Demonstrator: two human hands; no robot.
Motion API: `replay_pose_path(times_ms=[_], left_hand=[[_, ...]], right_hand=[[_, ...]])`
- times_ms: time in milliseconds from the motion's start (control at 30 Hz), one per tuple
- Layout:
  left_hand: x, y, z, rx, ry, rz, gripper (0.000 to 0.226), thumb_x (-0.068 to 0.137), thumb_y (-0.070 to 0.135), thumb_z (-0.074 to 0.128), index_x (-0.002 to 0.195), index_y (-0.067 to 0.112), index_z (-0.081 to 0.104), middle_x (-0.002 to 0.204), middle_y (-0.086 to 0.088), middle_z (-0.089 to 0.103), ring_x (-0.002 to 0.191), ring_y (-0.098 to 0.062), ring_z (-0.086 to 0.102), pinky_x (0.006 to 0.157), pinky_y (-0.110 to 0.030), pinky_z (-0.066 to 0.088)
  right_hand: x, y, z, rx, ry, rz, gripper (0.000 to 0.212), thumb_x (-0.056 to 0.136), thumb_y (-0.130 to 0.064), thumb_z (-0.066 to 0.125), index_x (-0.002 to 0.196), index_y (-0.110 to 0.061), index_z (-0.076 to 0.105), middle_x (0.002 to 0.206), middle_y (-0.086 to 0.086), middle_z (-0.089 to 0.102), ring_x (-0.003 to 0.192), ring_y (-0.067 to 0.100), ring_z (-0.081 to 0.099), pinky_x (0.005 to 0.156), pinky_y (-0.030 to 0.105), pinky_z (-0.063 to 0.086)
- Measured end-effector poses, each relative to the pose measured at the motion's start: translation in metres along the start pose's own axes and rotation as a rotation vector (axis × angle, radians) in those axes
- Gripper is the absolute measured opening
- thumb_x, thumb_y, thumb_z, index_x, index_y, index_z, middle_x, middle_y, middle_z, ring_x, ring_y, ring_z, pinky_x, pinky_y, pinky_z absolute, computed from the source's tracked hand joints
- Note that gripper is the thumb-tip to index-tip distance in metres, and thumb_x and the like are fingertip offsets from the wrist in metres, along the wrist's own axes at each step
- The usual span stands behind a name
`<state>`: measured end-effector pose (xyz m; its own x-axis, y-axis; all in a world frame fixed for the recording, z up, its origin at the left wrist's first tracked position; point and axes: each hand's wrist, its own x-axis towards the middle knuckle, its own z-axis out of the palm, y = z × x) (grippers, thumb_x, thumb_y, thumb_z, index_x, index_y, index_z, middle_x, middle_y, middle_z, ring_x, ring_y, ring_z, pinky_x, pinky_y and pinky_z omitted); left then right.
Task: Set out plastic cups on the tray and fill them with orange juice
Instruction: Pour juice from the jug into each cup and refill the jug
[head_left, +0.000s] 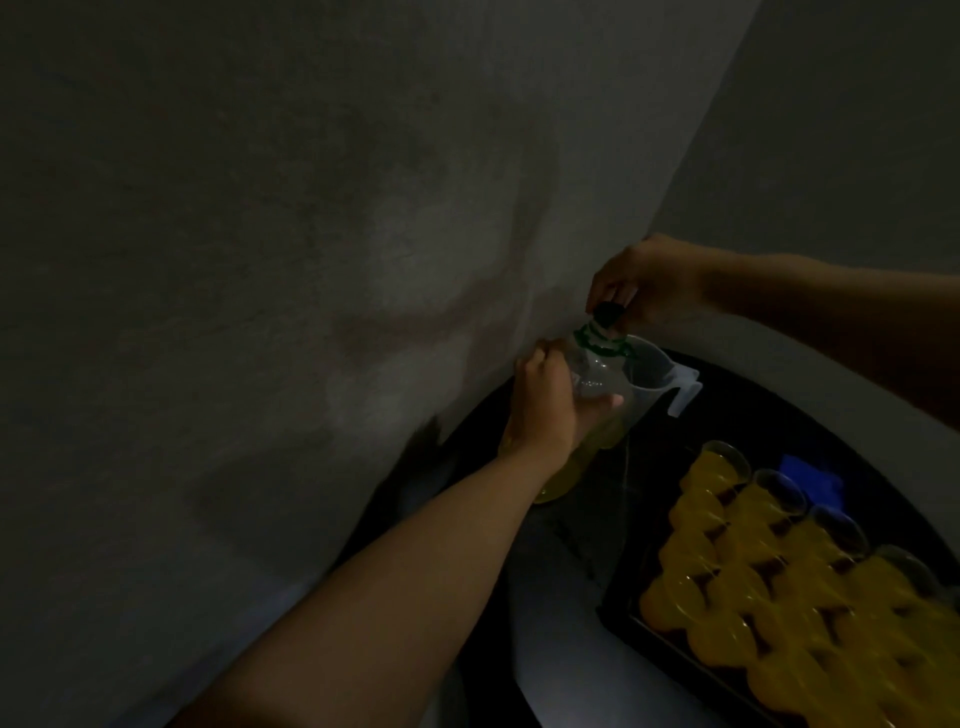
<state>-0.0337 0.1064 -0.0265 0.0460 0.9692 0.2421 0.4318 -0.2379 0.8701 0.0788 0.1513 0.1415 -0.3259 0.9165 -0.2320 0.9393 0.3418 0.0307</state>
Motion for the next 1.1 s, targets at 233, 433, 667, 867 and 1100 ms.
replay_pose_path(times_ms=[233,433,667,867,1100], left_hand=[[0.0,-0.001,0.001,0.016,0.014,0.006,0.09,0.065,0.046,0.092,0.137,0.006,0.054,0.141,-0.01,0.054,0.133,-0.027,0.048,0.111,-0.041,0.043],[0.0,-0.001,0.001,0.016,0.018,0.015,0.092,0.066,0.046,0.092,0.139,0.006,0.052,0.144,-0.008,0.052,0.136,-0.025,0.045,0.113,-0.04,0.041],[0.001,-0.002,0.002,0.01,0.004,0.012,0.088,0.066,0.044,0.092,0.136,0.005,0.054,0.141,-0.012,0.054,0.133,-0.028,0.048,0.111,-0.041,0.043],[0.002,-0.003,0.004,0.011,0.005,0.007,0.087,0.065,0.043,0.093,0.134,0.006,0.055,0.139,-0.006,0.055,0.132,-0.025,0.049,0.11,-0.04,0.044],[0.004,-0.003,0.004,0.049,0.0,0.033,0.09,0.065,0.044,0.092,0.136,0.005,0.053,0.139,-0.007,0.054,0.13,-0.027,0.049,0.111,-0.042,0.044]], right_hand=[[0.004,-0.005,0.007,0.003,0.029,0.16,0.035,0.089,-0.048,0.067,0.088,-0.014,0.071,0.09,0.003,0.074,0.075,0.013,0.07,0.083,0.031,0.054],[0.0,-0.01,0.005,0.137,-0.049,0.246,0.035,0.089,-0.039,0.071,0.112,-0.013,0.064,0.085,0.006,0.074,0.066,0.017,0.074,0.071,0.03,0.062],[0.0,-0.008,0.01,0.147,-0.071,0.316,0.046,0.086,-0.06,0.065,0.106,-0.018,0.062,0.077,0.012,0.074,0.057,0.019,0.073,0.059,0.034,0.063],[-0.001,-0.002,0.016,0.132,-0.077,0.321,0.048,0.086,-0.055,0.069,0.092,-0.007,0.066,0.069,0.009,0.074,0.057,0.019,0.073,0.062,0.035,0.063],[-0.005,0.007,0.013,0.103,-0.031,0.213,0.033,0.085,-0.037,0.077,0.111,-0.023,0.064,0.08,0.003,0.073,0.059,0.013,0.071,0.066,0.033,0.062]])
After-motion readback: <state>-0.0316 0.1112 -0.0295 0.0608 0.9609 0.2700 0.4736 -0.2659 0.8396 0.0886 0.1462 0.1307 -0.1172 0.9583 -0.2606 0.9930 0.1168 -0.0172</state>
